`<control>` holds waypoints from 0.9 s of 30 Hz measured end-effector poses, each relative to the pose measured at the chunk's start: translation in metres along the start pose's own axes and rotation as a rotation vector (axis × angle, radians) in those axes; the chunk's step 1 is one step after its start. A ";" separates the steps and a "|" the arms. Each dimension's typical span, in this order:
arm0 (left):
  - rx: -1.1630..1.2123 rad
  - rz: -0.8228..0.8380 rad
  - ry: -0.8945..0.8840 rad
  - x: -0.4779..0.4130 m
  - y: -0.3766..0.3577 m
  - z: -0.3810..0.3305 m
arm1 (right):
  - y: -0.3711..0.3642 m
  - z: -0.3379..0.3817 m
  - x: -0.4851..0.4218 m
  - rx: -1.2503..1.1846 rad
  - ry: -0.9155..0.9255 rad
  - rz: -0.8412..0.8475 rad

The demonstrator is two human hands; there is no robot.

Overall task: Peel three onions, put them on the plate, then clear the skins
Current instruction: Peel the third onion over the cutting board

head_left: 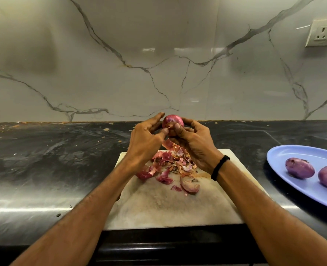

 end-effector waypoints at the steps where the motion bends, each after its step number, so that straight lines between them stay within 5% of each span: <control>1: 0.012 -0.010 0.006 0.000 0.001 0.001 | 0.000 0.000 0.000 -0.002 0.006 0.007; 9: 0.044 -0.001 0.056 -0.001 -0.001 0.006 | 0.002 -0.004 -0.004 0.182 0.062 -0.049; 16: 0.167 -0.103 0.082 0.000 0.010 0.004 | -0.014 0.019 0.018 0.812 0.499 -0.257; 27: 0.061 -0.103 0.008 0.001 0.012 -0.007 | -0.013 0.037 0.037 0.882 0.900 -0.477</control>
Point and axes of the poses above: each hand's wrist, its own x-axis away from the middle knuckle, its own y-axis out of the back of the hand, z = x × y, the point moved 9 cm from there along -x, towards the middle knuckle, and after that the axes turned 13 degrees about -y, right-handed, at the moved point
